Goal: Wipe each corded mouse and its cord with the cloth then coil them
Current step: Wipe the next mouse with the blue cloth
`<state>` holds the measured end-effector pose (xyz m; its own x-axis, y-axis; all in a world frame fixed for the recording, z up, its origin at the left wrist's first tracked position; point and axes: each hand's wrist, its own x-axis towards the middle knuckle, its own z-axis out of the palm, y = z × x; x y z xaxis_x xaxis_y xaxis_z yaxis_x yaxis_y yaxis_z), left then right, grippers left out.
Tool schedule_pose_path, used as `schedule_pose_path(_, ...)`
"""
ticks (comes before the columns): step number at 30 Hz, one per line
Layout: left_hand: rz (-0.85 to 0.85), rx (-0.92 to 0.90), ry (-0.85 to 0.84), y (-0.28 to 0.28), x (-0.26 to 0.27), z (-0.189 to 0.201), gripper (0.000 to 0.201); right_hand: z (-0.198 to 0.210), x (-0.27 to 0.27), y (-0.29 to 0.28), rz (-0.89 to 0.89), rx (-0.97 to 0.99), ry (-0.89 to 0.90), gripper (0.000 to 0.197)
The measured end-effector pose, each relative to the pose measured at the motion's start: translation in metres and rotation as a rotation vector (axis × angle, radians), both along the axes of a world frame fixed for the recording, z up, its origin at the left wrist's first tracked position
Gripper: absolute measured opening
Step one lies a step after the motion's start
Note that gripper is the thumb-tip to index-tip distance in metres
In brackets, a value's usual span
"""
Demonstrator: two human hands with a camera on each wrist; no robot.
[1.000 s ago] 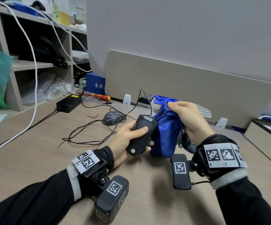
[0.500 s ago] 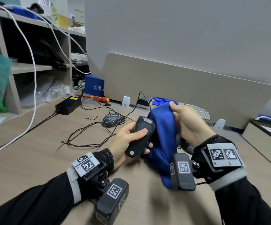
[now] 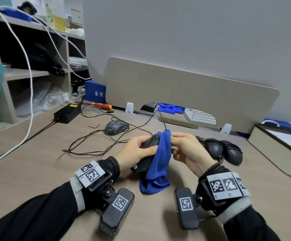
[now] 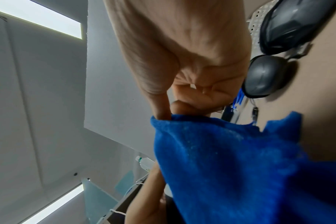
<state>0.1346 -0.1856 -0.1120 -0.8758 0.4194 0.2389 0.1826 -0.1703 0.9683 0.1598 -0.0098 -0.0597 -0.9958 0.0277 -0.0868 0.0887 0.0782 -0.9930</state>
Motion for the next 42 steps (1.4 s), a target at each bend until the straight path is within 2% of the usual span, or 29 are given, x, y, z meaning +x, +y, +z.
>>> schedule_pose_path(3, -0.039, -0.165, 0.091, -0.006, 0.002, 0.011, 0.039, -0.005, 0.005, -0.002, 0.001, -0.178, -0.029, 0.028)
schedule_pose_path(7, -0.018, -0.256, 0.199, -0.023, 0.001, 0.031, 0.053, -0.005, 0.004, -0.003, -0.039, -0.328, 0.013, 0.028)
schedule_pose_path(8, -0.024, -0.272, 0.191, -0.028, -0.001, 0.034, 0.049, -0.004, 0.002, 0.0, -0.057, -0.377, 0.04, 0.029)
schedule_pose_path(11, -0.122, -0.292, 0.084, -0.043, -0.003, 0.041, 0.015, -0.001, 0.001, 0.01, -0.11, -0.509, 0.094, 0.025)
schedule_pose_path(13, -0.198, -0.286, 0.031, -0.047, -0.003, 0.044, 0.013, 0.0, 0.003, 0.01, -0.084, -0.536, 0.092, 0.021)
schedule_pose_path(16, -0.266, -0.301, -0.054, -0.044, -0.005, 0.043, 0.031, -0.003, 0.003, 0.006, -0.044, -0.524, 0.075, 0.019)
schedule_pose_path(21, -0.313, -0.245, -0.157, -0.032, 0.002, 0.046, 0.029, -0.008, 0.002, 0.003, -0.093, -0.514, 0.096, 0.02)
schedule_pose_path(24, -0.363, -0.149, -0.251, -0.033, 0.001, 0.045, 0.039, -0.007, 0.005, 0.003, -0.022, -0.554, 0.064, 0.023)
schedule_pose_path(28, -0.444, -0.041, -0.345, -0.033, -0.001, 0.04, 0.045, -0.007, 0.009, -0.001, 0.225, -0.316, 0.042, 0.026)
schedule_pose_path(30, -0.479, -0.02, -0.357, -0.032, 0.0, 0.038, 0.053, -0.007, 0.013, -0.006, 0.276, -0.23, 0.058, 0.031)
schedule_pose_path(34, -0.446, 0.057, -0.413, -0.028, 0.011, 0.04, 0.039, -0.007, 0.015, -0.011, 0.146, -0.226, 0.116, 0.021)
schedule_pose_path(38, -0.241, -0.126, -0.188, -0.012, 0.015, 0.039, 0.057, -0.006, 0.013, -0.009, 0.041, -0.235, 0.123, 0.025)
schedule_pose_path(40, -0.274, -0.179, -0.192, -0.011, 0.019, 0.037, 0.068, -0.007, 0.013, -0.01, 0.001, -0.265, 0.14, 0.03)
schedule_pose_path(42, -0.303, -0.092, -0.293, -0.014, 0.023, 0.038, 0.051, -0.007, 0.013, -0.009, -0.021, -0.336, 0.163, 0.03)
